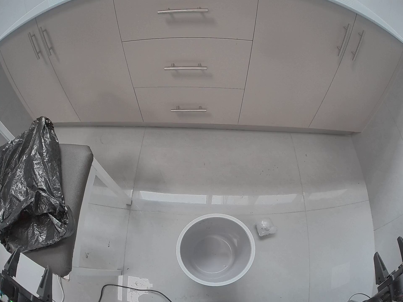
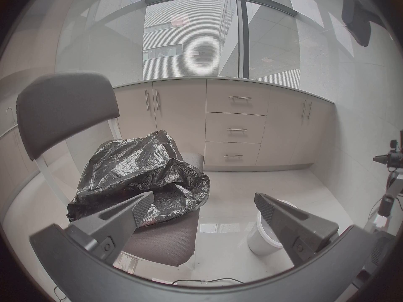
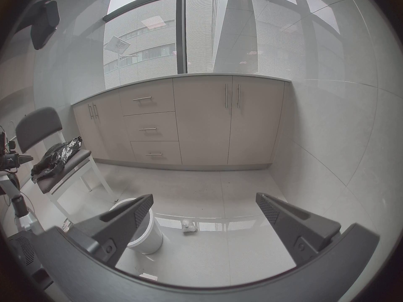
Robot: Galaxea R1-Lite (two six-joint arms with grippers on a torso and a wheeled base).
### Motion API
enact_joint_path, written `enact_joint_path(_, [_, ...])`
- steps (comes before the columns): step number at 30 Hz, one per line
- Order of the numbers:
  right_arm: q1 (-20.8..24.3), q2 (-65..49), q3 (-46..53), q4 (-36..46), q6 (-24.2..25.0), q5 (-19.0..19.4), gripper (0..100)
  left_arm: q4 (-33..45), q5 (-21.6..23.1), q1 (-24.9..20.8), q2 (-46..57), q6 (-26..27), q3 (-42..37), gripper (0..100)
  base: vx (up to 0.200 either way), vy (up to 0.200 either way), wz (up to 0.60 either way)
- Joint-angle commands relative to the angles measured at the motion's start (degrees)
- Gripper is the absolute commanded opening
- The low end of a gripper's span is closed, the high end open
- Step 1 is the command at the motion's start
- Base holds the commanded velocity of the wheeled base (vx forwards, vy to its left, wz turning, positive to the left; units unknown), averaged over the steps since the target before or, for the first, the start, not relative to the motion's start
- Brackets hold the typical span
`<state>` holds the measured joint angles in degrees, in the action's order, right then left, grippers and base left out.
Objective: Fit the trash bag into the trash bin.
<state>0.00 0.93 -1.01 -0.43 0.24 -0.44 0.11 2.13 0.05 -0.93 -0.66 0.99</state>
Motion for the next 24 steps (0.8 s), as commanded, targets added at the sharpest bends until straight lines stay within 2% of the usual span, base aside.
enact_joint_path(1, [0.0,-0.6,-3.5,-2.3,2.0,-0.8,100,2.7,0.2,-0.6,-4.2,-7.0,15.9,100,0.0,0.0,0.0])
enact_joint_path(2, [0.3,0.7,-7.2,-2.8,3.8,-0.8,100,3.9,0.2,-0.8,-5.8,-8.0,17.7,100,0.0,0.0,0.0])
enact_joint_path(3, [1.5,8.7,-23.7,-2.6,11.6,-1.3,100,7.5,0.2,-1.7,-9.9,-9.1,22.4,100,0.0,0.0,0.0])
enact_joint_path(4, [1.8,13.7,-31.6,-0.6,14.7,-1.6,100,8.9,0.3,-2.1,-11.0,-9.0,24.1,100,0.0,0.0,0.0])
enact_joint_path(5, [1.8,14.9,-34.0,0.3,14.9,-1.5,100,9.0,0.4,-2.1,-11.3,-8.9,24.4,100,0.0,0.0,0.0])
enact_joint_path(6, [1.7,20.3,-45.8,6.6,11.2,-0.3,100,9.1,0.7,-2.2,-11.8,-8.9,24.7,100,0.0,0.0,0.0])
enact_joint_path(7, [2.1,23.0,-49.5,9.7,7.9,0.8,100,9.1,0.8,-2.1,-12.0,-8.9,24.8,100,0.0,0.0,0.0])
enact_joint_path(9, [2.5,27.9,-50.2,12.5,3.5,3.2,100,9.1,0.8,-2.2,-13.3,-8.7,25.2,100,0.0,0.0,0.0])
enact_joint_path(10, [2.5,27.9,-50.2,12.5,3.5,3.2,100,9.1,0.8,-2.2,-13.3,-8.7,25.2,100,0.0,0.0,0.0])
enact_joint_path(11, [3.2,31.1,-49.3,11.4,3.8,4.8,100,9.1,0.8,-2.6,-15.6,-8.5,25.8,100,0.0,0.0,0.0])
enact_joint_path(14, [7.2,40.7,-42.1,0.4,11.0,9.1,100,9.1,0.6,-4.4,-22.1,-5.4,26.3,100,0.0,0.0,0.0])
enact_joint_path(19, [15.6,57.9,-34.9,-24.4,21.0,11.8,100,7.6,0.4,-4.9,-34.5,7.7,27.0,100,0.0,0.0,0.0])
enact_joint_path(20, [16.1,59.4,-34.8,-26.0,21.6,11.8,100,7.1,0.4,-4.8,-35.8,8.7,27.1,100,0.0,0.0,0.0])
enact_joint_path(21, [16.3,63.8,-34.3,-30.6,22.6,11.7,100,5.7,0.3,-4.4,-40.3,13.0,28.0,100,0.0,0.0,0.0])
enact_joint_path(22, [16.4,65.3,-34.1,-31.9,22.8,11.7,100,5.2,0.3,-4.0,-42.1,15.0,28.4,100,0.0,0.0,0.0])
enact_joint_path(23, [16.6,68.6,-33.4,-34.6,23.0,11.3,100,4.0,0.2,-2.5,-46.5,20.3,29.2,100,0.0,0.0,0.0])
enact_joint_path(24, [16.6,69.2,-33.4,-35.0,23.0,11.4,100,3.7,0.2,-2.2,-47.5,21.3,29.4,100,0.0,0.0,0.0])
